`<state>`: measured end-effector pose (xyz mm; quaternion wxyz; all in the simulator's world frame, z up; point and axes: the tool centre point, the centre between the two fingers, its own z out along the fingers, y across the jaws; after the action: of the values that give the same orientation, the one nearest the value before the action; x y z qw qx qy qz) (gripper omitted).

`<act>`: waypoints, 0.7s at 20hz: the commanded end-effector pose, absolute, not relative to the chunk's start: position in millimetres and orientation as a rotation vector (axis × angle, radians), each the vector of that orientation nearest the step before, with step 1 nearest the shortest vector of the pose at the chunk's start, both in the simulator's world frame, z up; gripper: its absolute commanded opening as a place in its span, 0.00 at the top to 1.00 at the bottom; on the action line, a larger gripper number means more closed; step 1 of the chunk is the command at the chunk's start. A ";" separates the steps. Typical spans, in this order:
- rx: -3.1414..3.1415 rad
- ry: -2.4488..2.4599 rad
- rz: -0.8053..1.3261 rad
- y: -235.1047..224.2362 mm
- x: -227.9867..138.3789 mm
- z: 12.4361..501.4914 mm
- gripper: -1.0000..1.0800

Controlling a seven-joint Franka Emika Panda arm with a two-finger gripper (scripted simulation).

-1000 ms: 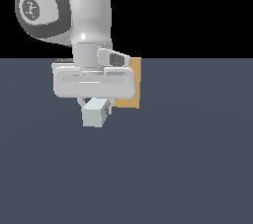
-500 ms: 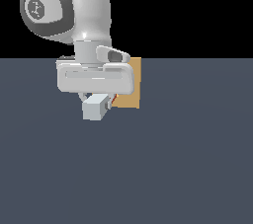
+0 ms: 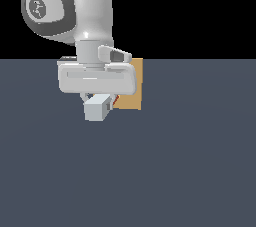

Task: Insert the peg into the horizontal hole in a box.

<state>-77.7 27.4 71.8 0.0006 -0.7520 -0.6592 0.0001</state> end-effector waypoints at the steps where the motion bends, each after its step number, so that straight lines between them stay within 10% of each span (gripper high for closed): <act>1: -2.362 -2.070 0.000 27.4 -77.7 71.9 1.00; 14: -2.363 -2.071 -0.002 87.2 -70.8 72.8 1.00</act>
<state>-73.3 74.2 71.0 0.0010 -0.7524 -0.6587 0.0011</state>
